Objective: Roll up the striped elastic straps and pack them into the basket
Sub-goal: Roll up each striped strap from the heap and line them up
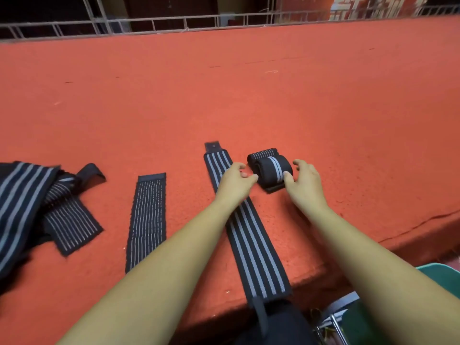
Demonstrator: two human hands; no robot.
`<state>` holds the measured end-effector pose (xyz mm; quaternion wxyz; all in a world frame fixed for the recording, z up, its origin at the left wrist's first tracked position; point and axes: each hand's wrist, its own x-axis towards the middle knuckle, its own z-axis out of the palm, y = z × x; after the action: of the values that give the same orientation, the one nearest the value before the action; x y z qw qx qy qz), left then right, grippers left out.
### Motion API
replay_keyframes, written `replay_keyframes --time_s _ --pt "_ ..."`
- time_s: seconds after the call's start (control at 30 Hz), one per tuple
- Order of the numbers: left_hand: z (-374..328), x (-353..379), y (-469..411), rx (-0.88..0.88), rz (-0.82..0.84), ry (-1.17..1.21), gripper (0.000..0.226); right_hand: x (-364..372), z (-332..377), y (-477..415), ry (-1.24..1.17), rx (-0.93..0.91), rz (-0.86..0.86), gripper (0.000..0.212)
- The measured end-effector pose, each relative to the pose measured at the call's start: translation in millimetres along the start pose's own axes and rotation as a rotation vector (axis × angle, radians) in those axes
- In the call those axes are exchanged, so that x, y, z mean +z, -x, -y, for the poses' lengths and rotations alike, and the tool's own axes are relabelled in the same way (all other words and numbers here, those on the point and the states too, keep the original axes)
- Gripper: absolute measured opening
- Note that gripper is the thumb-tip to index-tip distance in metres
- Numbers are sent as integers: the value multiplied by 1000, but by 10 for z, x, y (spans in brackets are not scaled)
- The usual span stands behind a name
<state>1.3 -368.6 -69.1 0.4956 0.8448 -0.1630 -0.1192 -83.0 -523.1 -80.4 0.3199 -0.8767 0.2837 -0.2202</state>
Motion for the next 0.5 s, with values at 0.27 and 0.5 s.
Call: replay_keyframes --time_s 0.27,0.5 --pt "454 -1554 580 32 -245 -90 15 114 912 375 0 -308 187 35" --pt "1035 -2786 1255 -90 -474 -230 12 836 1894 1010 -27 -467 449 36"
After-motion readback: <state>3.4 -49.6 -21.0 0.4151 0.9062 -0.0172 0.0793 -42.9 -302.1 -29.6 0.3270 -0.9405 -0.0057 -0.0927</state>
